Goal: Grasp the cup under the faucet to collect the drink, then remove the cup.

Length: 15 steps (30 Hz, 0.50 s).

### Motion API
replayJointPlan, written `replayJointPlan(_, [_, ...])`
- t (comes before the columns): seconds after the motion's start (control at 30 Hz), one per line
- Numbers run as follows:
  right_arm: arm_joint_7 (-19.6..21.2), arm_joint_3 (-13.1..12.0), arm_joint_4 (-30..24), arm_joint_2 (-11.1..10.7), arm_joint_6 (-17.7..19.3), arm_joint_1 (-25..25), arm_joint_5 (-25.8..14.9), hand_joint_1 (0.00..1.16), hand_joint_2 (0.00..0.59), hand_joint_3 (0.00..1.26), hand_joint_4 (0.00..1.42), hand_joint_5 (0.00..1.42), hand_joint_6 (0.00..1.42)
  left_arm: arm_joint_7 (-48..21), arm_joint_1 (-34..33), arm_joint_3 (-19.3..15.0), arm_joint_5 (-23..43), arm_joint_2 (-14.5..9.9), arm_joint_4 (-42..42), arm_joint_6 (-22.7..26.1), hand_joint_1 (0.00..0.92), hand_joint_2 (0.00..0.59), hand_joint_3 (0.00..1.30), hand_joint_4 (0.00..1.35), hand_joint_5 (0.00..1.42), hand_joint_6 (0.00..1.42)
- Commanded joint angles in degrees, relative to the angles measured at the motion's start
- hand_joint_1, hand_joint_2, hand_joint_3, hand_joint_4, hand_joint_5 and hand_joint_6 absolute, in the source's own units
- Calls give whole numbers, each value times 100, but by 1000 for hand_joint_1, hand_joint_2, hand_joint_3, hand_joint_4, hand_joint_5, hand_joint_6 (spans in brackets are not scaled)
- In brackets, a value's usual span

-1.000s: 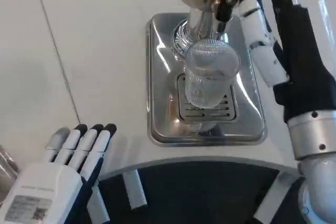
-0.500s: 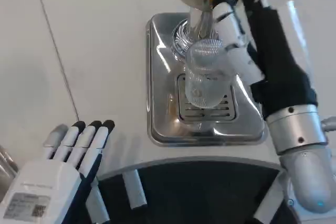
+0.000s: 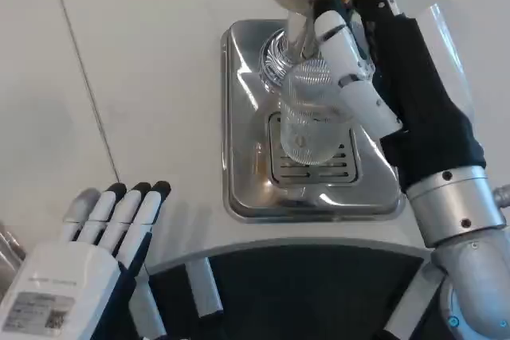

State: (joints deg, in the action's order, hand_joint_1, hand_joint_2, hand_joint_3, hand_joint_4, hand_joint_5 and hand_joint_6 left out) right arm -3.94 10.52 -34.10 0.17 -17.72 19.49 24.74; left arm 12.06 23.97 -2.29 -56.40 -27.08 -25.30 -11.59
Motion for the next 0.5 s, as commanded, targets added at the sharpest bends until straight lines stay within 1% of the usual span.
replayJointPlan(0.03, [-13,-21,14,1,-71,-67,-103,107,560,0,0,0,0,54,36,-18,51,18,59,-21,0,71,0,0,0,0])
replayJointPlan(0.2, [-8,-42,156,-46,-51,9,-135,112,560,0,0,0,0,63,39,-36,62,9,55,-33,0,71,0,0,0,0])
replayJointPlan(0.27, [-56,-39,171,-121,-68,49,-127,112,559,0,0,0,0,68,43,-43,69,6,55,-45,0,71,0,0,0,0])
replayJointPlan(0.3, [-88,-36,167,-162,-88,74,-120,96,545,0,0,0,0,70,43,-45,70,5,55,-49,0,71,0,0,0,0])
replayJointPlan(0.37, [-119,-20,146,-224,-125,107,-79,22,518,0,0,0,0,71,38,-47,73,7,57,-58,0,71,0,0,0,0])
replayJointPlan(0.47, [-317,66,40,-436,-294,200,115,0,518,0,0,0,0,64,17,-41,83,16,57,-68,0,71,0,0,0,0])
replayJointPlan(0.5, [-421,119,-7,-556,-330,232,234,0,518,0,0,0,0,62,8,-33,84,19,57,-72,0,71,0,0,0,0])
